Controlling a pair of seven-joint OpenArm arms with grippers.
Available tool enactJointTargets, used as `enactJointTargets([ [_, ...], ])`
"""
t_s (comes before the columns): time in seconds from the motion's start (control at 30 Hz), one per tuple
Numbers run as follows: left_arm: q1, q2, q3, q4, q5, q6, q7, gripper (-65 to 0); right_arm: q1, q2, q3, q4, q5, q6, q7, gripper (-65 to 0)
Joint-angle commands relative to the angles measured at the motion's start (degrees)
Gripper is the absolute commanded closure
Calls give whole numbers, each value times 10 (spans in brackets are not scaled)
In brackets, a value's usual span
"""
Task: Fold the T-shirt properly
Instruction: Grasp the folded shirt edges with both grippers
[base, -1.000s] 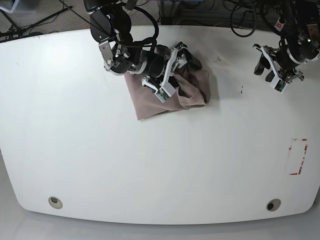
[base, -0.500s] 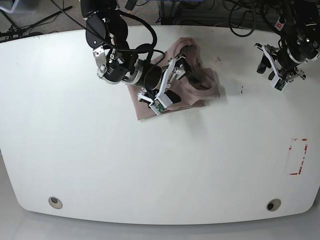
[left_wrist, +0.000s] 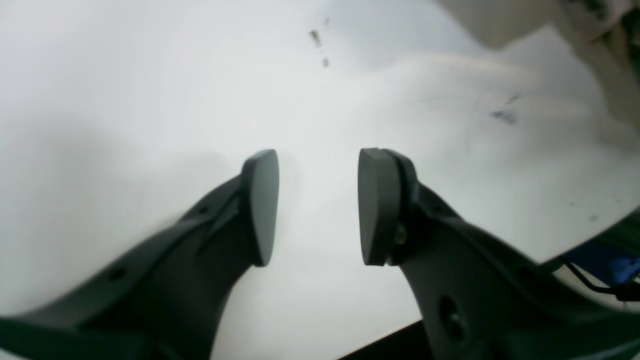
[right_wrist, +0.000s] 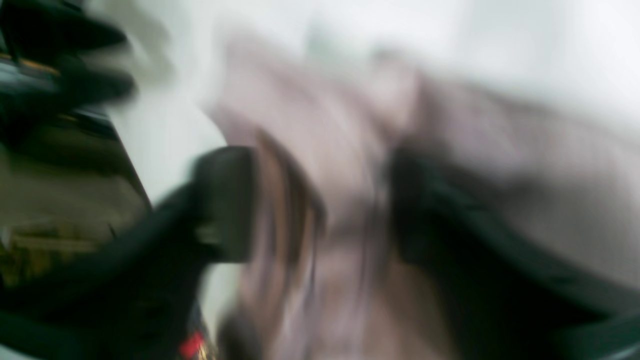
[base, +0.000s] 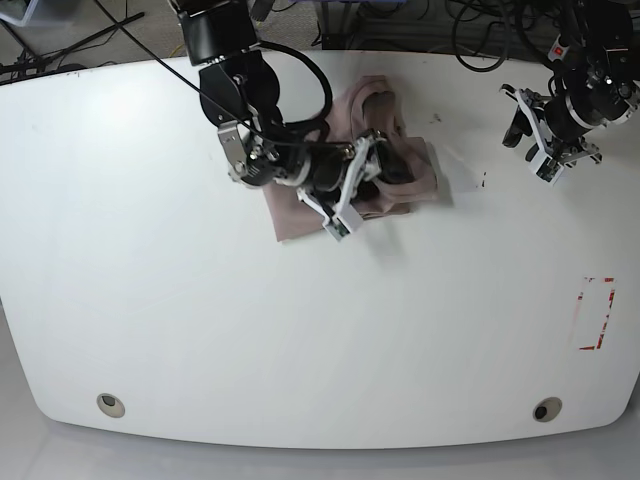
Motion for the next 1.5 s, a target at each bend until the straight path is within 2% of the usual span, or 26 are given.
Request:
enactJointTargets([
  [0.0, -2, -7, 7, 19, -7, -1, -10, -232, 37, -18, -14, -21, 14, 2, 26, -266],
  [0.13, -2, -9, 20, 26, -6, -1, -10, -232, 92, -21, -25, -52, 16, 1, 36, -159],
  [0.3, -2, -10, 38, 37, -6, -1, -10, -232, 130, -20, 0, -59, 14, 1, 36, -127],
  [0.43, -2, -10, 43, 40, -9, -1, -10, -232, 138, 1, 46, -54, 16, 1, 33, -187],
  [0.57, -3, -8, 73, 40, -11, -1, -10, -232, 130, 48, 54, -5, 18, 1, 15, -327],
  [0.63, -3, -5, 95, 46, -11, -1, -10, -233, 116, 73, 54, 15, 18, 1, 12, -369],
  [0.77, -14, 38, 132, 48, -10, -1, -10, -233, 97, 120, 54, 26, 15, 1, 12, -377],
  [0.9, -15, 87, 144, 48, -10, -1, -10, -235, 89, 148, 54, 23, 13, 1, 14, -376],
  [0.97, -15, 109, 158, 48, -9, -1, -10, -235, 88, 155, 54, 12, 13, 1, 14, -349],
  [1.07, -15, 129, 194, 48, -10, -1, -10, -235, 93, 160, 54, -10, 10, 1, 14, -270],
  [1.2, -15, 133, 270, 41, -5, -1, -10, -235, 105, 155, 52, -48, -49, 5, 36, -165],
  [1.3, -16, 132, 307, 25, -4, -1, -10, -235, 106, 153, 51, -72, -87, 6, 52, -154],
  [1.47, -29, 127, 314, 10, 27, -1, -10, -235, 105, 147, 51, -99, -126, 8, 80, -152],
])
